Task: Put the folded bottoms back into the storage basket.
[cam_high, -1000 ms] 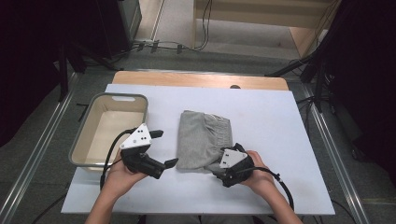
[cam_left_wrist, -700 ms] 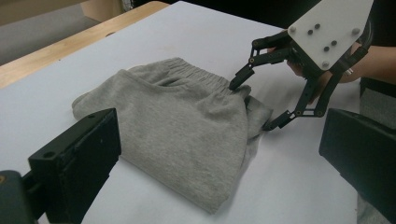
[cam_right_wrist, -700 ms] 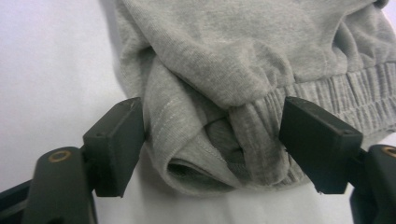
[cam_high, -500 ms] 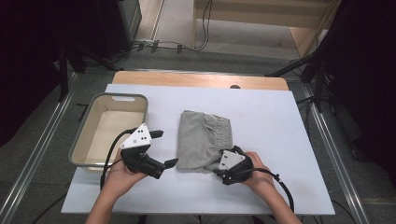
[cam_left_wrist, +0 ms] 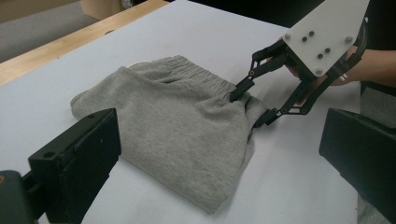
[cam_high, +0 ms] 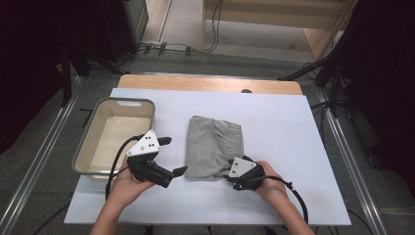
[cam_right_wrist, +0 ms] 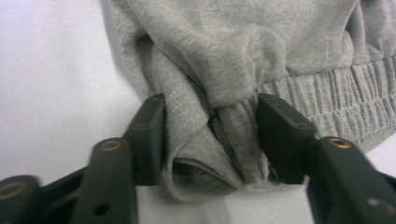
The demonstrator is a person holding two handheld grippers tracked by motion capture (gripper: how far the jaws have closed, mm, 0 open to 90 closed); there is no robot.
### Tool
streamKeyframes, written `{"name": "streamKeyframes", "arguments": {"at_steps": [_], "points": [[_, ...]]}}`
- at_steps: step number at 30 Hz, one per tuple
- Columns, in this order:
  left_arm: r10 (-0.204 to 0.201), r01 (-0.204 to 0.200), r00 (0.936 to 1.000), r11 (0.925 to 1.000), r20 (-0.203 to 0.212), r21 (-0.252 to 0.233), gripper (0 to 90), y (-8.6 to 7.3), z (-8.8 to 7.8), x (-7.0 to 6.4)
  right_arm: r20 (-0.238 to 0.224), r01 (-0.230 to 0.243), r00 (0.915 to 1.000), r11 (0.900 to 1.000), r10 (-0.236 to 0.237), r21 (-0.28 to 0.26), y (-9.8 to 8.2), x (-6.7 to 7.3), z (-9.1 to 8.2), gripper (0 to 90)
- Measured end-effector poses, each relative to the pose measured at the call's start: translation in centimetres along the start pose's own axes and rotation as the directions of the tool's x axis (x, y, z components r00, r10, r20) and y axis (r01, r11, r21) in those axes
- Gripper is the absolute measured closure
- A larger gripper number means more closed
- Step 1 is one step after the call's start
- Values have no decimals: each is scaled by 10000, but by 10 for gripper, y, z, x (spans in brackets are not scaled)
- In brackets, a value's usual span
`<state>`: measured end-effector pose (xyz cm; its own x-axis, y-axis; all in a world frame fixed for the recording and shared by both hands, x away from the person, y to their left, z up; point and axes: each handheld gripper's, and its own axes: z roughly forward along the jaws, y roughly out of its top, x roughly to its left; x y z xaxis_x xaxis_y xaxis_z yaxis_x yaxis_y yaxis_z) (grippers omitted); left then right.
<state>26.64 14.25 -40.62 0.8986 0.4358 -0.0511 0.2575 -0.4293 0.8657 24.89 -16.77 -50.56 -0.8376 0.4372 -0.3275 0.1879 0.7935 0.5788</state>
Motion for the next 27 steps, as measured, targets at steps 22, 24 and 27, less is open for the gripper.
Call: {"name": "streamKeyframes", "arguments": {"at_steps": [22, 24, 27], "points": [[36, -36, 10000, 9999, 17, 162, 0, 0, 9, -3, 650, -46, 9979, 9998, 32, 210, 2, 2, 2, 645], [11, -12, 10000, 9999, 19, 163, 0, 0, 10, -3, 692, -18, 9976, 9997, 3, 224, 2, 2, 2, 660], [4, -5, 10000, 9997, 16, 228, 0, -1, 13, -4, 680, -168, 9976, 9998, 160, 121, 1, -1, 1, 735]]}}
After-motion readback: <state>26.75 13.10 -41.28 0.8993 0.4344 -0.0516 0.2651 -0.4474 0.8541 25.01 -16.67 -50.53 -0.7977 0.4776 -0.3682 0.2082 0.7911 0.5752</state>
